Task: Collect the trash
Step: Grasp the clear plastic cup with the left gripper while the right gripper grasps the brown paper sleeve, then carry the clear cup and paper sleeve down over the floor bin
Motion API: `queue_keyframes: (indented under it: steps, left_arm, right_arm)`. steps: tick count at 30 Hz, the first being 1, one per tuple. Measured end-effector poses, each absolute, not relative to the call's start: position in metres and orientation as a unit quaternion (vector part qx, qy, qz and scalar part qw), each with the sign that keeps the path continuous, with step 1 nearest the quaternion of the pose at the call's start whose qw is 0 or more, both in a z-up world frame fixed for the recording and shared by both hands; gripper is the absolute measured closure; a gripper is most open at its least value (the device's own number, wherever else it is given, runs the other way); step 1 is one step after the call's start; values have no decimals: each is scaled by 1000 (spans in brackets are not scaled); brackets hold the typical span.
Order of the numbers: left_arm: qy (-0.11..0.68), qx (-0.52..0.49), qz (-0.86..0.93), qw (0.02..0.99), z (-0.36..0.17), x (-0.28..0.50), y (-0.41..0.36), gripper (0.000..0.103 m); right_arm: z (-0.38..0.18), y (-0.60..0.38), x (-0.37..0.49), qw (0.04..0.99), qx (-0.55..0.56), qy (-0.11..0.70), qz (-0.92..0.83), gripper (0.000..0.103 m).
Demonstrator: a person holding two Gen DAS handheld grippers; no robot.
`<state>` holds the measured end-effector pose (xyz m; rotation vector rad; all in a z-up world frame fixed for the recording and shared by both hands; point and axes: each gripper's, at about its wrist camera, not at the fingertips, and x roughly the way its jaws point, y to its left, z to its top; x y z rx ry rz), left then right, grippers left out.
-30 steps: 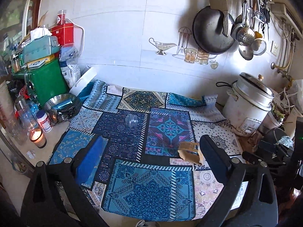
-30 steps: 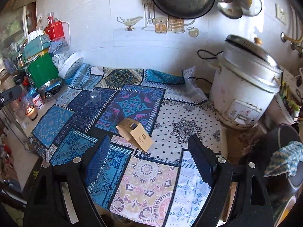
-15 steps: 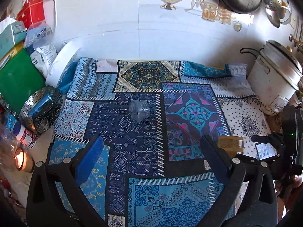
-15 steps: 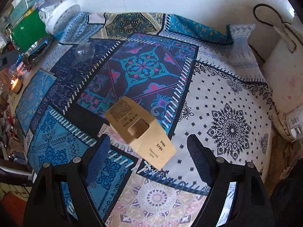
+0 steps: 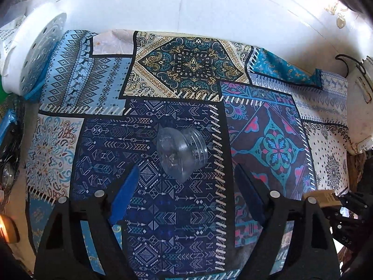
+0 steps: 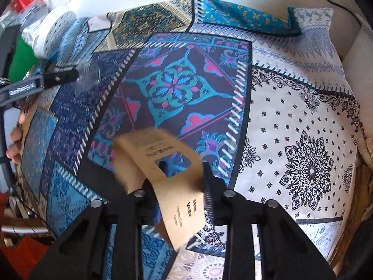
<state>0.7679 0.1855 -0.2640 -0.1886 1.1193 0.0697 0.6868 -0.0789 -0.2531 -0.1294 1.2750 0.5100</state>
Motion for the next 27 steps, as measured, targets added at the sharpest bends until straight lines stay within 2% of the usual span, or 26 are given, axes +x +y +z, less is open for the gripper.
queue_keyframes:
  steps: [1,7,8,21,23,24,25,26,27]
  left_arm:
    - [536,-88,32,839,-269,775,185,27]
    - [550,-73,35,831,-285,796,182,49]
    - [550,-69,38,831,-285,797,182,55]
    - [518,-61,37,853,-254,757,164,58]
    - [507,-59,41,859,-246,744,158,58]
    - [503,-57,45,861,-242,738,154,58]
    - [500,-56,48,863,-237,731,151,58]
    - [497,-57,50,865,-233,723,149,58]
    - [494,-61,52,866,-229,714,147,58]
  right_arm:
    - [-252,-79,688,772,-50,589,233,95]
    - [-246,-80,692,783,-26,586,207,95]
    - [-245,-80,692,784,-24,585,205,95]
    - [-231,-94,678,796,-23,569,208,95]
    - [-229,-97,670,795,-27,567,215,92]
    - [-229,-99,667,791,-26,569,223,80]
    - [-229,-100,664,786,-23,572,234,56]
    - [-229,-101,661,784,-20,570,244,43]
    - [-229,-100,658,786,-22,564,253,24]
